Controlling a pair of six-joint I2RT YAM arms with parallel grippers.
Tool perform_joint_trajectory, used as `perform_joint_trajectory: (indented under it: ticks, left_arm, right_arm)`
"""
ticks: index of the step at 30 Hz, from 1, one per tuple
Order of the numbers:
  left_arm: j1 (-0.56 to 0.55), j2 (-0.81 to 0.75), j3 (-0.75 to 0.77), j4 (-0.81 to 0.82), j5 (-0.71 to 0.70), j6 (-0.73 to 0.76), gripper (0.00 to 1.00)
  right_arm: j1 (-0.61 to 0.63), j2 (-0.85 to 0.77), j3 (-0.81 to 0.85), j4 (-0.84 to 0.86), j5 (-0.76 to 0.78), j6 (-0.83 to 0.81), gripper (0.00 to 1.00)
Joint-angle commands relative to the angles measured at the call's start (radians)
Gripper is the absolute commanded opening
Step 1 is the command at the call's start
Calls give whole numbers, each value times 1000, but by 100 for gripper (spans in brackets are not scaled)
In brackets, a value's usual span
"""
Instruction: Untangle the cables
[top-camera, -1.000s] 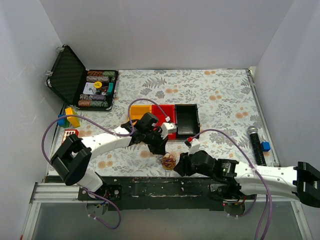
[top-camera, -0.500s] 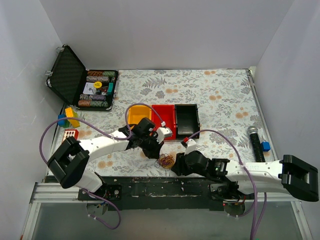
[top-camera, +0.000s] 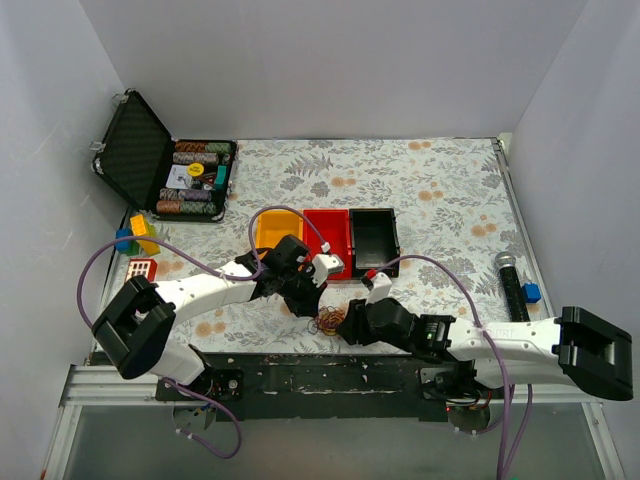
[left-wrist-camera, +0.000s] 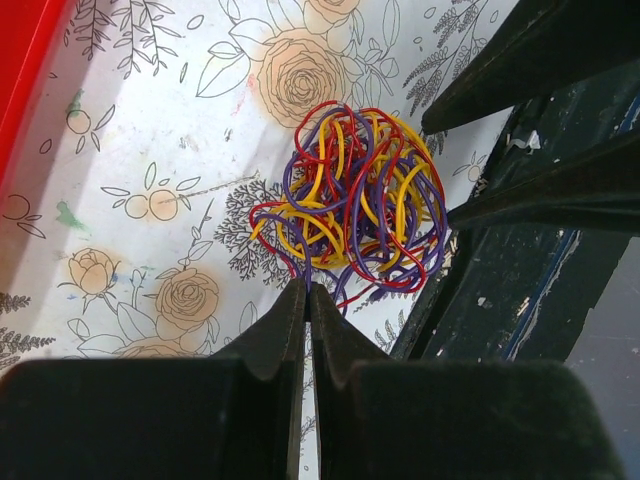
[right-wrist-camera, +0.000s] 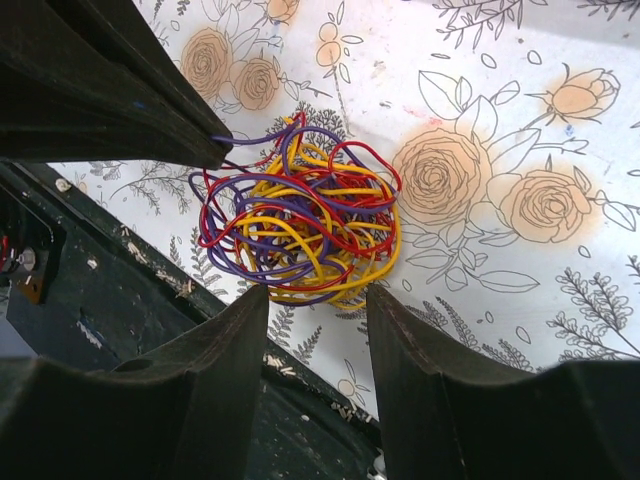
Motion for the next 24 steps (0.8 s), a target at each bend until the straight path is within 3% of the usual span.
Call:
perform_joint_trajectory:
  ticks: [1, 5, 14, 24]
  left_arm:
    - [-4, -37, -1, -11, 3, 10, 0]
    - [-4, -35, -1, -11, 8, 12, 0]
    - [-4, -37, 5, -20, 11, 18, 0]
    - [-1, -93, 46, -121, -49, 72, 0]
  right_arm:
    - [5, 39, 59, 57, 37, 13, 52]
    - [3, 60, 65, 83, 37, 7, 47]
    - [3, 93, 85, 74, 33, -7, 1]
    - [3, -133, -4, -199, 150, 85, 1]
